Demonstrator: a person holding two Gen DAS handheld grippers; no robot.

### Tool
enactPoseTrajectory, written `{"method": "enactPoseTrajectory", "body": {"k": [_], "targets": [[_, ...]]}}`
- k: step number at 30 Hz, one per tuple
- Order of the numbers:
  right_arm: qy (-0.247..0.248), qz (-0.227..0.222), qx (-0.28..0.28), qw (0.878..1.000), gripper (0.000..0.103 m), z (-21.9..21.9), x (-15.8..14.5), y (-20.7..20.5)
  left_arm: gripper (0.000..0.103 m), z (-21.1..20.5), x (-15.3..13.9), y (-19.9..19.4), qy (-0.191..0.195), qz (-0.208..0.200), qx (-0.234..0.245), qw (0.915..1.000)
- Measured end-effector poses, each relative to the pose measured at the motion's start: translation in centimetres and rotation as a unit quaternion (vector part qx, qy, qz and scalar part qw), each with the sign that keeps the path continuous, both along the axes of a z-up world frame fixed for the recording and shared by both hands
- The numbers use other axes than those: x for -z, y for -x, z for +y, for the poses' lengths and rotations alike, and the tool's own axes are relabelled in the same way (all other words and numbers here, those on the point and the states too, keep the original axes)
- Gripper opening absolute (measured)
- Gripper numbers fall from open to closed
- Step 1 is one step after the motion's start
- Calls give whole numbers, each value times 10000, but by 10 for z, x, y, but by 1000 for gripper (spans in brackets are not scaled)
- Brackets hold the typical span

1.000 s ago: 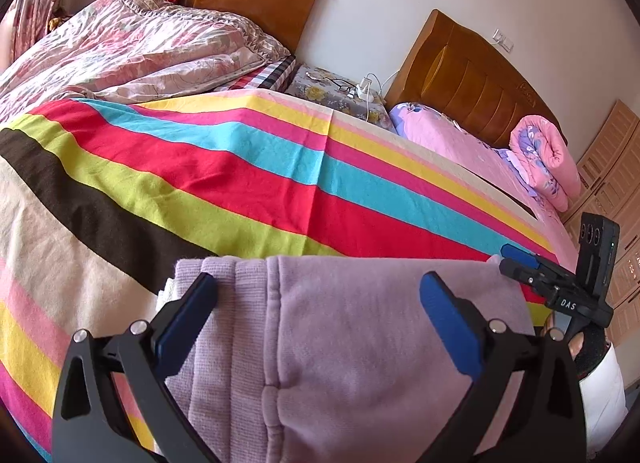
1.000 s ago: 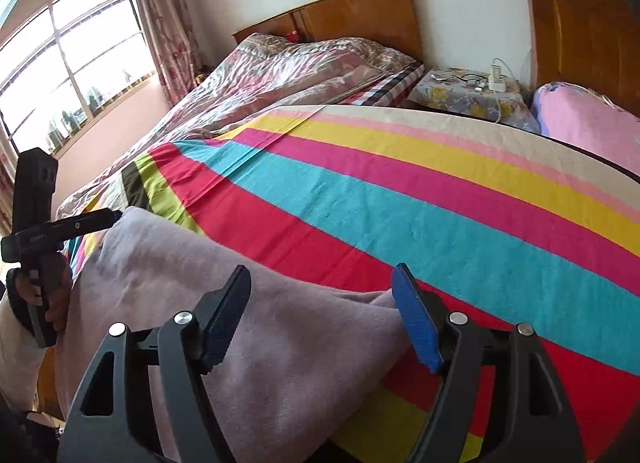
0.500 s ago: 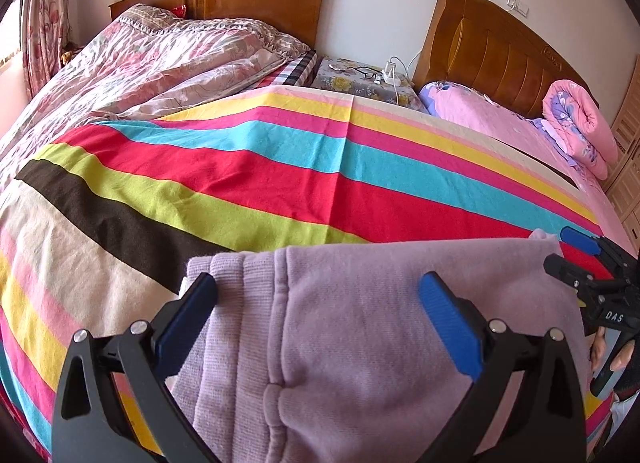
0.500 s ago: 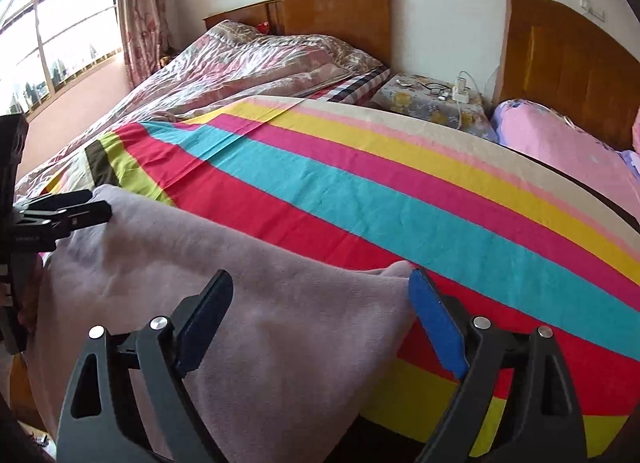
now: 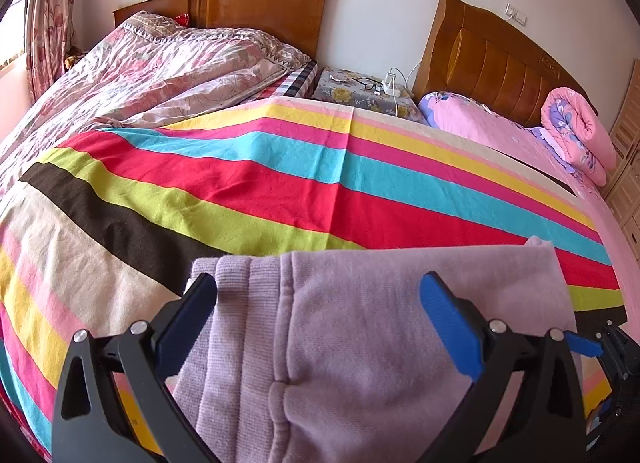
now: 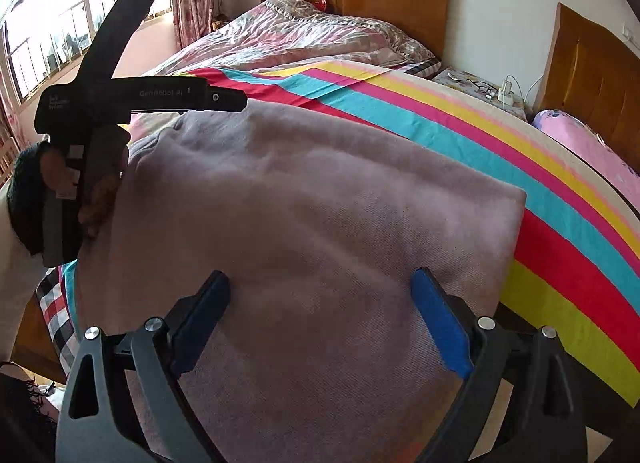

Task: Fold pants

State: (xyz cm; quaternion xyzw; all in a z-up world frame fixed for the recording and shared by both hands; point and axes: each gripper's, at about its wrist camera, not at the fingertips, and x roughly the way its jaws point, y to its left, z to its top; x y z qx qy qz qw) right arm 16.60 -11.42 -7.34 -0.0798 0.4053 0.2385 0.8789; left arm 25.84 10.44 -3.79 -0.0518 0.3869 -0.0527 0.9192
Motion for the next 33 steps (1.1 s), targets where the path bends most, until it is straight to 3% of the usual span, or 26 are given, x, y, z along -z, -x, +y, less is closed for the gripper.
{"method": "enactPoseTrajectory", "body": {"k": [4,6,8,12,13,15,17,20,25,29,33], "targets": [[-133,-232,216,9994,89,-3,-26,17,102,-5,-51,66,58,-814,362,9960],[-213,-320,84,9992,89,-2,-35,35,102,-11,-63,101,-145,-1139,678,9911],[-118,-343,-26,9993,89,1,-35,54,102,-14,-53,123,-556,-1025,710,9906],[71,-242,-12,9997,89,1,-15,89,102,-2,2,142,-710,-220,477,9961],[135,-188,43,9997,89,-1,-8,95,102,2,14,147,-749,-146,424,9962],[265,-315,133,9991,91,-7,-2,110,102,0,26,159,-1229,-331,314,9914],[303,-414,239,9984,91,-13,-8,125,102,-1,17,171,-1310,-417,223,9903],[93,-938,455,9945,91,-27,-35,158,102,-2,-18,196,-1276,-852,-60,9881],[-520,-1885,1313,9719,92,-47,-80,218,102,-27,-72,241,-1394,-1418,-282,9796],[-491,-2333,1572,9584,92,-44,-91,248,102,-45,-78,264,-1506,-1638,-610,9730],[-521,-2160,1760,9590,92,-43,-83,245,102,-52,-66,267,-1348,-1527,-788,9759]]}}
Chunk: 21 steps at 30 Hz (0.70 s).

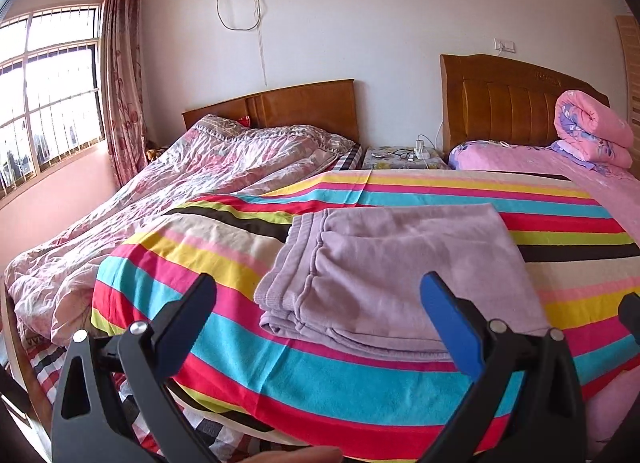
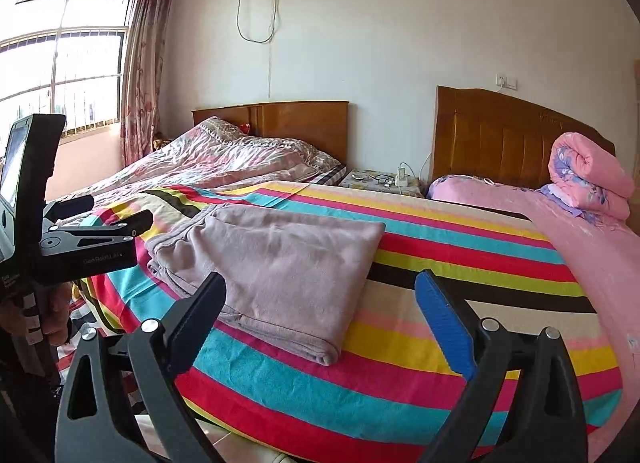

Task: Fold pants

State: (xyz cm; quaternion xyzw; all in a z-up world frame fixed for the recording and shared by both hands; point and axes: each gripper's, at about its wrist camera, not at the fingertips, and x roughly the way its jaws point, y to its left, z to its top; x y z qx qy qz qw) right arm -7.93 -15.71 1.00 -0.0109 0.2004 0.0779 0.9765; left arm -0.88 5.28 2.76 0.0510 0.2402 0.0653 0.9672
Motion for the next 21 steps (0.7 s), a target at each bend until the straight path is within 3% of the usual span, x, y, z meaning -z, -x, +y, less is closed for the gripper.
{"method": "enactPoseTrajectory", "body": {"k": [6,21], "targets": [[-267,388,241,9986,92,-6,15,-8,102,-1,13,10,192,25,104,9998],[-106,416,130,9990,92,6,19,-10,102,-1,18,13,350,37,281,9990]]}}
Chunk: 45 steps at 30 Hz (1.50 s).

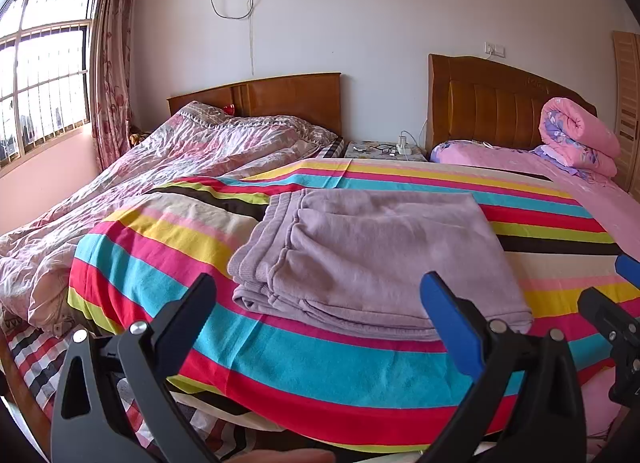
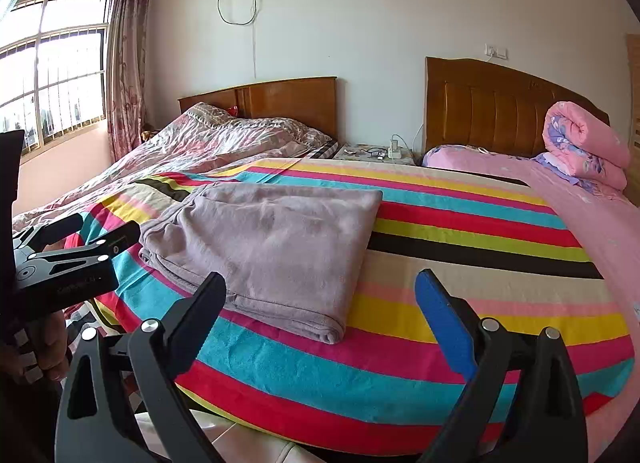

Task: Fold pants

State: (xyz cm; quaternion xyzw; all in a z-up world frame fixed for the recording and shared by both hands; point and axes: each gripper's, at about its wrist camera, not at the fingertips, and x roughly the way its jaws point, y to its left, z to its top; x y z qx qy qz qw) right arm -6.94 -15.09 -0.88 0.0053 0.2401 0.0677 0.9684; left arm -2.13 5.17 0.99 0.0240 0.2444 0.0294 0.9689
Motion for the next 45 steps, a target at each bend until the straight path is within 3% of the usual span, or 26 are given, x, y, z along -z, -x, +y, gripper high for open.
{"method": "enactPoseTrajectory", "body": {"k": [45], "targets": [[17,16,21,10000,92,3,3,0,102,2,0,0,54,-1,2,10000]]}}
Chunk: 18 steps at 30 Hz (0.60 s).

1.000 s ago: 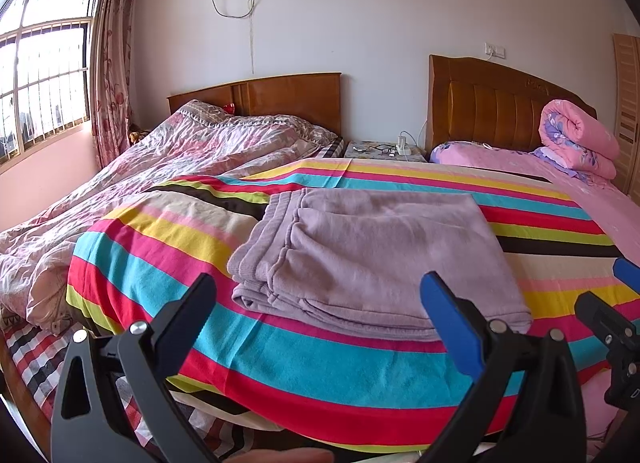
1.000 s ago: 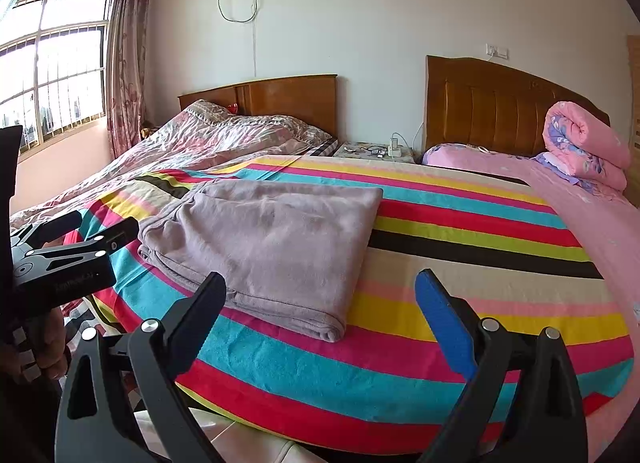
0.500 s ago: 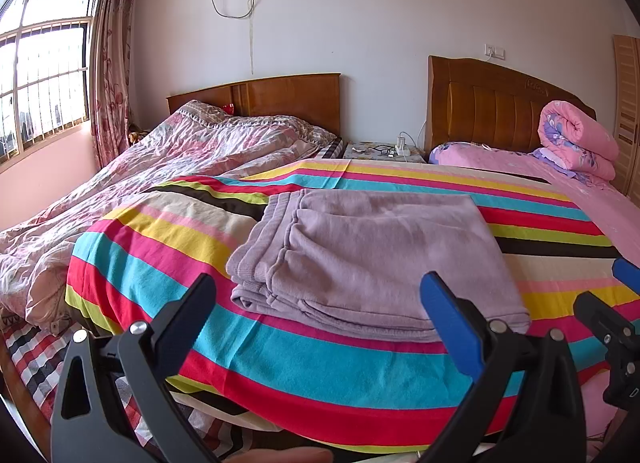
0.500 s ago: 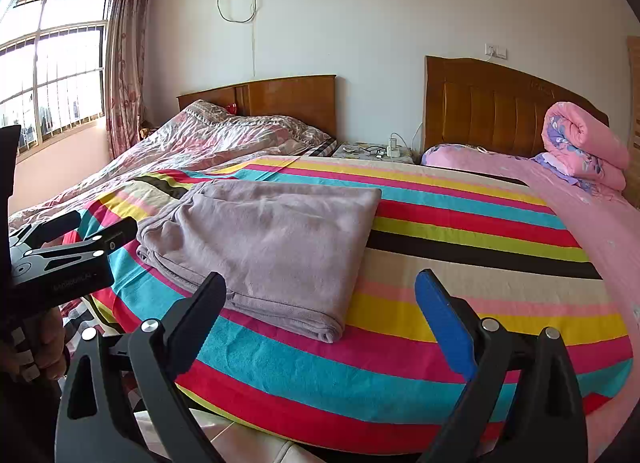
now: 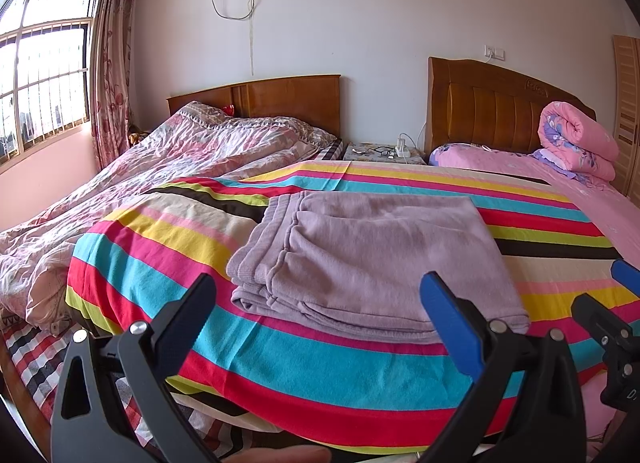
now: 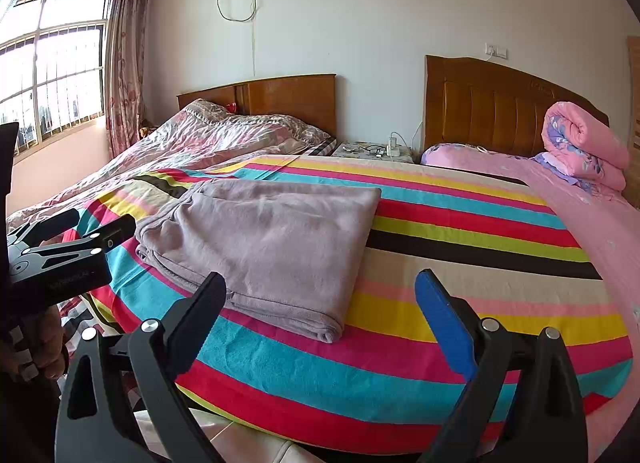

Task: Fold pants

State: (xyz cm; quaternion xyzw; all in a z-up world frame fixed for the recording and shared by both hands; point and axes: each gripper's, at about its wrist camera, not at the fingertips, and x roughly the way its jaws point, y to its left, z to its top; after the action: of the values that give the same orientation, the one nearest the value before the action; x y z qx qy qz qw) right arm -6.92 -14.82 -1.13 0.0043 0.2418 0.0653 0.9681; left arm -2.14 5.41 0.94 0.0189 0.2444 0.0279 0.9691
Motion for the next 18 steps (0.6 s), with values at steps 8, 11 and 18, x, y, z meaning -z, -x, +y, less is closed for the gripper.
{"method": "enactPoseTrajectory", "body": {"k": [8,11,18], "targets": [[-1,3,-4,10000,92,-1,0,0,102,0,0,0,-4,-6,0,10000],[-1,4,-6,10000,92,-1,0,0,102,0,0,0,-3,-2,-4,10000],[0,5,-3,10000,92,0,0,0,102,0,-3,-1,7,-7,-14,10000]]}}
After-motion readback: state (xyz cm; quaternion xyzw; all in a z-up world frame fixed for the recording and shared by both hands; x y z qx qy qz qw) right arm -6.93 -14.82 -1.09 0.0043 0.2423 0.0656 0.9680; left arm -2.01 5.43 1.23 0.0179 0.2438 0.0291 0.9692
